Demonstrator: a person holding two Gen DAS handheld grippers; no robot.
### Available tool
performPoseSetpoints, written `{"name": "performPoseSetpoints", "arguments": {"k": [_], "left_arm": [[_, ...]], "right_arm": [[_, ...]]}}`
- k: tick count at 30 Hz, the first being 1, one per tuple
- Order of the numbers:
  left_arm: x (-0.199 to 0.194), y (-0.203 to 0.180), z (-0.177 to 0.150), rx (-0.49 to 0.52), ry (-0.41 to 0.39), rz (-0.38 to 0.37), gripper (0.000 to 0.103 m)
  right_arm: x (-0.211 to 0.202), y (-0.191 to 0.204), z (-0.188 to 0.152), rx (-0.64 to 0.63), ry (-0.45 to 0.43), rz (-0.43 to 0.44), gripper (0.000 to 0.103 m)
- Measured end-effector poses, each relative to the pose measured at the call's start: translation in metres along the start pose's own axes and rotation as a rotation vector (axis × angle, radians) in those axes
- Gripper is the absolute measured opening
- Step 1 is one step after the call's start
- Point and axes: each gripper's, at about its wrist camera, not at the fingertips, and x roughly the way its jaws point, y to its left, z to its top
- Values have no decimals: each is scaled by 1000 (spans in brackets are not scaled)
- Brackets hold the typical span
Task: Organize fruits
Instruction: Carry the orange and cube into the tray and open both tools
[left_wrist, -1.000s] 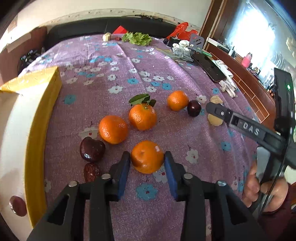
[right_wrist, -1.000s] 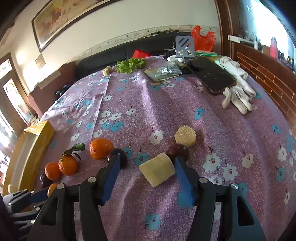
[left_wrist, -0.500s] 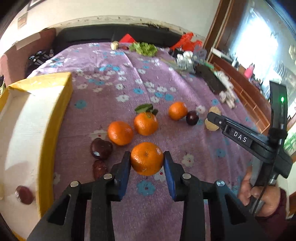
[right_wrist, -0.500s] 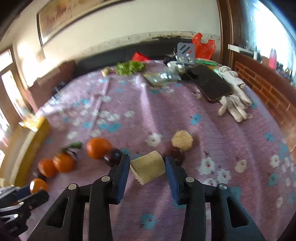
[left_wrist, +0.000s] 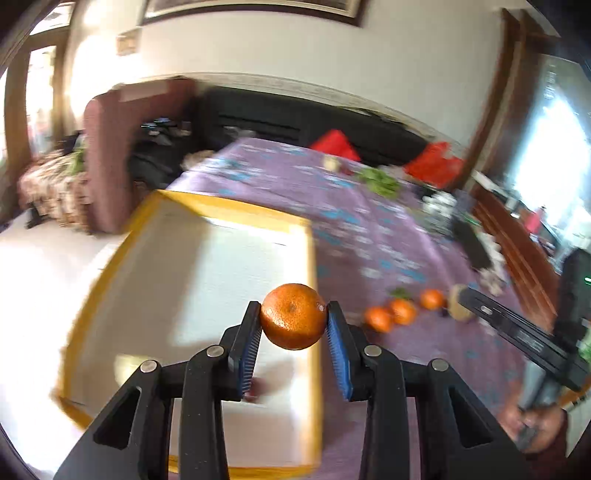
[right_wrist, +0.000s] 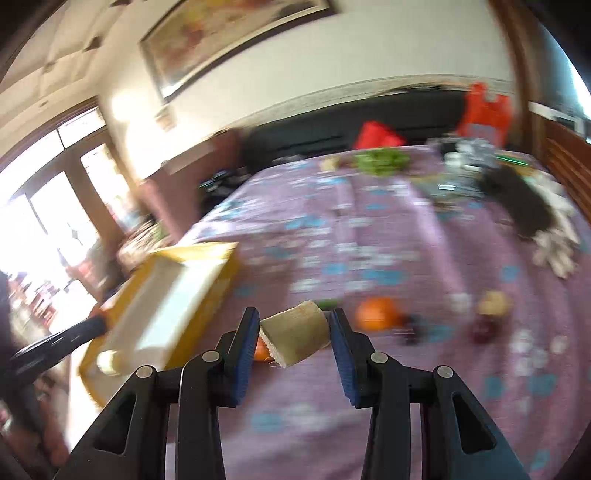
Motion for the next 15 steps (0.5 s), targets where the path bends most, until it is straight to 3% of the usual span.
{"name": "performPoseSetpoints", "arguments": {"k": [6, 10, 15], "left_arm": [[22, 67, 5, -69, 63, 121, 34], [51, 104, 1, -144, 138, 157, 34], [64, 133, -8, -240, 180, 152, 35]], "right_arm": [[47, 92, -11, -114, 137, 151, 44], [89, 139, -29, -198, 226, 155, 44], [131, 169, -45, -273, 316, 119, 44]]}}
